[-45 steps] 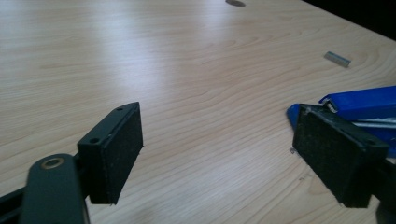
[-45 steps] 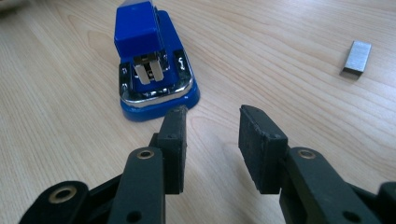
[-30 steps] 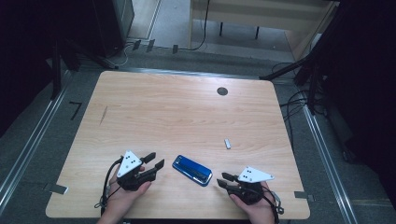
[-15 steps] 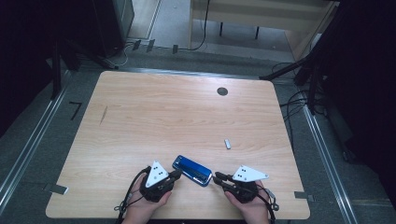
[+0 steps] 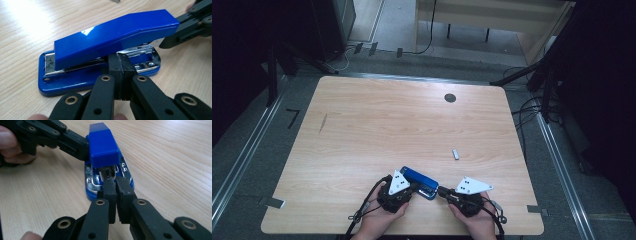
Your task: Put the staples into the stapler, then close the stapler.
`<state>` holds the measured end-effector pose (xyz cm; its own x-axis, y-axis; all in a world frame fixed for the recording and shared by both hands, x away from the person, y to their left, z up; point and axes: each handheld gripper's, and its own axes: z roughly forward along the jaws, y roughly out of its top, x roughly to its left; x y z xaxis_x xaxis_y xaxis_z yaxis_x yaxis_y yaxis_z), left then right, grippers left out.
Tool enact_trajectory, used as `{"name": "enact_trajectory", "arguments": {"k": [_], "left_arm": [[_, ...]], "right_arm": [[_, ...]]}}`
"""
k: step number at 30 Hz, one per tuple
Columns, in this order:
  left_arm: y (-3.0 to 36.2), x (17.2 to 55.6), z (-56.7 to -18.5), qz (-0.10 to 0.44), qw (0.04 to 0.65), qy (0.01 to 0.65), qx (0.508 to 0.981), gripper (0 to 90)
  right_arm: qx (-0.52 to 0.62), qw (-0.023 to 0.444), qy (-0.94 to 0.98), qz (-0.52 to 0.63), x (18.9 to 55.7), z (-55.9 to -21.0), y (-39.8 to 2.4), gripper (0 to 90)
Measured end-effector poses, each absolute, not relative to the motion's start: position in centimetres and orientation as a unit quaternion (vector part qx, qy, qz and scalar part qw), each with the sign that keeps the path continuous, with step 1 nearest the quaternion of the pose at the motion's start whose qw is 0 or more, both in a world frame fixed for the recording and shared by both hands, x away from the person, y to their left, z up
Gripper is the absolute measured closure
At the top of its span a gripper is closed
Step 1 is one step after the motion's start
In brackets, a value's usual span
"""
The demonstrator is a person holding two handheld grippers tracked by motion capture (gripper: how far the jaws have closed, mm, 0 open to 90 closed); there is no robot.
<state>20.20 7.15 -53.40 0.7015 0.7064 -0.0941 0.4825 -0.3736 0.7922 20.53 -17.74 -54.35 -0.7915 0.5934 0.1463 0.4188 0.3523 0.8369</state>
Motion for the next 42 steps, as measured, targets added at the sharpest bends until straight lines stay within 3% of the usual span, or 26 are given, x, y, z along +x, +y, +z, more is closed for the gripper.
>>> {"name": "enact_trajectory", "arguments": {"k": [42], "left_arm": [[6.7, 20.0, -53.5, 0.139, 0.413, 0.36, 0.825, 90.0]], "right_arm": [[0.308, 0.095, 0.803, 0.501, 20.6, -52.7, -17.4, 90.0]]}}
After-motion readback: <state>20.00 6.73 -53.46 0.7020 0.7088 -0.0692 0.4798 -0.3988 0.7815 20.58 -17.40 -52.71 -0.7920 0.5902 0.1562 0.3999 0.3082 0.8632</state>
